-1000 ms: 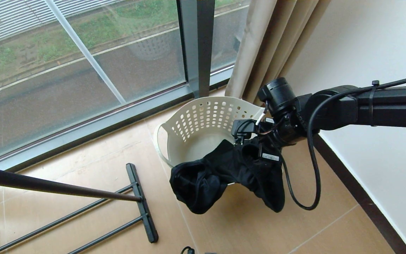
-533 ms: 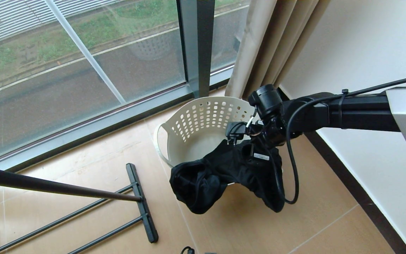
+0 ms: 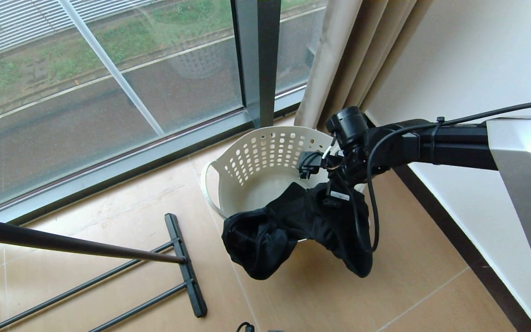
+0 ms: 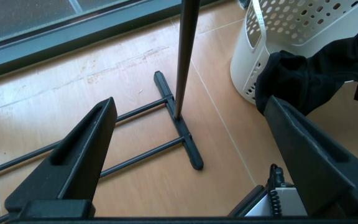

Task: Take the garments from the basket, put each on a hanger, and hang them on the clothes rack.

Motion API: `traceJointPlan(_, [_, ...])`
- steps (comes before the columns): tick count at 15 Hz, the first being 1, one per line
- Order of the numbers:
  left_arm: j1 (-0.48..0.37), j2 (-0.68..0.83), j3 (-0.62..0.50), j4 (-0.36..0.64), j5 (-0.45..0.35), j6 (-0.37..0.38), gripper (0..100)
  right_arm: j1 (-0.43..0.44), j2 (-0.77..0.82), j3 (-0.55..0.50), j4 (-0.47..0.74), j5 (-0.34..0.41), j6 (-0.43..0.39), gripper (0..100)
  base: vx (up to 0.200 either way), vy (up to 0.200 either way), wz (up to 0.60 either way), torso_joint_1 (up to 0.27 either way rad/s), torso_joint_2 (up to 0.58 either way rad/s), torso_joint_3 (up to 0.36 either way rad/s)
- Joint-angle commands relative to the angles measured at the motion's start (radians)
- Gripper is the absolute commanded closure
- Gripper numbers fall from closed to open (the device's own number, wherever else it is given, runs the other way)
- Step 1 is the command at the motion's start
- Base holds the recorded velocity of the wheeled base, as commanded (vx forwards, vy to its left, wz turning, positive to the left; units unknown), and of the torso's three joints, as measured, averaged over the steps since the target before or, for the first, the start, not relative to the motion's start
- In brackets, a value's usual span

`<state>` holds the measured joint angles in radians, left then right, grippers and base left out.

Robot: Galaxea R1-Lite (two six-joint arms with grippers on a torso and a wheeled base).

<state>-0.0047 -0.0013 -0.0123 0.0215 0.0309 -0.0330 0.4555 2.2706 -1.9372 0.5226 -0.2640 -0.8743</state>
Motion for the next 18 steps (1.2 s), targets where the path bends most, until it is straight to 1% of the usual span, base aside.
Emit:
traceJointPlan(1, [0.000, 0.001, 0.000, 0.000, 0.000, -0.001, 0, 0.002, 0.021, -0.017, 0.002, 0.000, 0.000, 0, 0.000, 0.000, 0.00, 0.000, 0.00, 0.000])
traceJointPlan(5, [0.000, 0.001, 0.000, 0.000, 0.000, -0.001, 0, 0.002, 0.038, -0.037, 0.004, 0.002, 0.000, 0, 0.000, 0.000, 0.00, 0.000, 0.00, 0.000])
traceJointPlan(6, [0.000, 0.001, 0.000, 0.000, 0.000, -0.001, 0, 0.000, 0.035, -0.034, 0.005, 0.005, -0.002, 100, 0.000, 0.000, 0.00, 0.000, 0.00, 0.000])
traceJointPlan(9, [0.000, 0.001, 0.000, 0.000, 0.000, -0.001, 0, 0.002, 0.012, -0.022, 0.007, 0.016, 0.021, 100, 0.000, 0.000, 0.00, 0.000, 0.00, 0.000])
traceJointPlan(11, [0.000, 0.001, 0.000, 0.000, 0.000, 0.001, 0, 0.002, -0.076, 0.041, 0.004, 0.029, 0.035, 100, 0.000, 0.000, 0.00, 0.000, 0.00, 0.000])
traceJointPlan(13, [0.000, 0.001, 0.000, 0.000, 0.000, 0.002, 0, 0.008, -0.269, 0.208, 0.001, 0.089, 0.067, 100, 0.000, 0.000, 0.00, 0.000, 0.00, 0.000])
traceJointPlan(15, [0.000, 0.001, 0.000, 0.000, 0.000, 0.004, 0, 0.035, -0.508, 0.406, -0.007, 0.172, 0.086, 100, 0.000, 0.000, 0.00, 0.000, 0.00, 0.000])
traceJointPlan(16, [-0.001, 0.001, 0.000, 0.000, 0.000, 0.004, 0, 0.040, -0.573, 0.454, -0.009, 0.189, 0.093, 100, 0.000, 0.000, 0.00, 0.000, 0.00, 0.000])
traceJointPlan(17, [-0.001, 0.001, 0.000, 0.000, 0.000, 0.004, 0, 0.041, -0.740, 0.567, -0.010, 0.239, 0.116, 100, 0.000, 0.000, 0.00, 0.000, 0.00, 0.000])
traceJointPlan(18, [-0.001, 0.001, 0.000, 0.000, 0.000, 0.004, 0, 0.041, -0.833, 0.621, -0.013, 0.289, 0.129, 100, 0.000, 0.000, 0.00, 0.000, 0.00, 0.000])
